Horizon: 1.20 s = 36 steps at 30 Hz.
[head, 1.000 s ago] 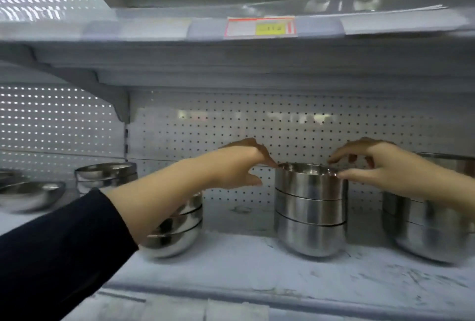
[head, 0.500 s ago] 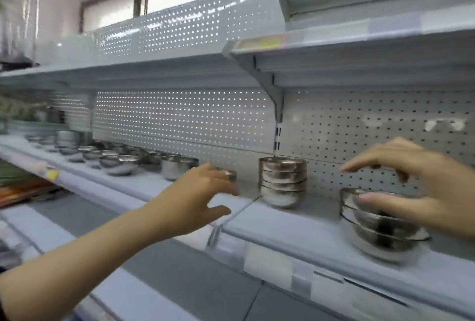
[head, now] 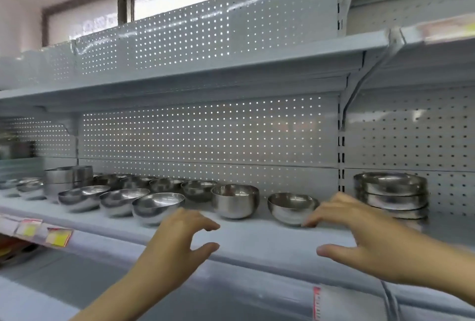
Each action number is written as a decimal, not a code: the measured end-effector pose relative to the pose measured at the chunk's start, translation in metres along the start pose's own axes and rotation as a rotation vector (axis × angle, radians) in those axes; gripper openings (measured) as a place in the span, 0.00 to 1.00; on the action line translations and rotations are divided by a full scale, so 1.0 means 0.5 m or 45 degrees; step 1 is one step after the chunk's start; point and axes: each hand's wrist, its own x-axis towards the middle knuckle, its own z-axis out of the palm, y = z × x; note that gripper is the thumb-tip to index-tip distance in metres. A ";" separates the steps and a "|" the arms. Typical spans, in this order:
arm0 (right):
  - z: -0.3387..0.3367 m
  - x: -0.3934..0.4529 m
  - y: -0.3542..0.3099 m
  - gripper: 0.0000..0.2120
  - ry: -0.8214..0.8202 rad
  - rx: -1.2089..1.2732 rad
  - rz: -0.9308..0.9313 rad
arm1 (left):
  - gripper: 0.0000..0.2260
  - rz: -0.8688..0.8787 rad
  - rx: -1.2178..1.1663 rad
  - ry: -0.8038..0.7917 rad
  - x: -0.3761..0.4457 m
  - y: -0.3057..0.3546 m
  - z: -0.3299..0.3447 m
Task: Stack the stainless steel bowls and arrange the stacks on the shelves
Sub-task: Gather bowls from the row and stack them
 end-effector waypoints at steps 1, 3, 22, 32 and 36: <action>0.015 0.015 0.000 0.14 -0.026 -0.027 0.003 | 0.12 -0.003 -0.025 -0.001 0.004 -0.016 0.011; 0.038 0.043 0.011 0.14 -0.059 -0.087 0.037 | 0.12 -0.007 -0.046 -0.024 0.014 -0.042 0.038; 0.145 0.176 0.156 0.02 -0.183 -0.374 0.475 | 0.11 0.538 0.329 -0.309 0.312 0.038 0.232; 0.104 0.123 0.012 0.13 0.045 -0.292 0.329 | 0.09 0.753 0.076 -0.211 0.230 -0.003 0.130; 0.138 0.136 -0.060 0.08 0.259 -0.269 0.267 | 0.07 0.666 -0.061 -0.196 0.180 -0.040 0.081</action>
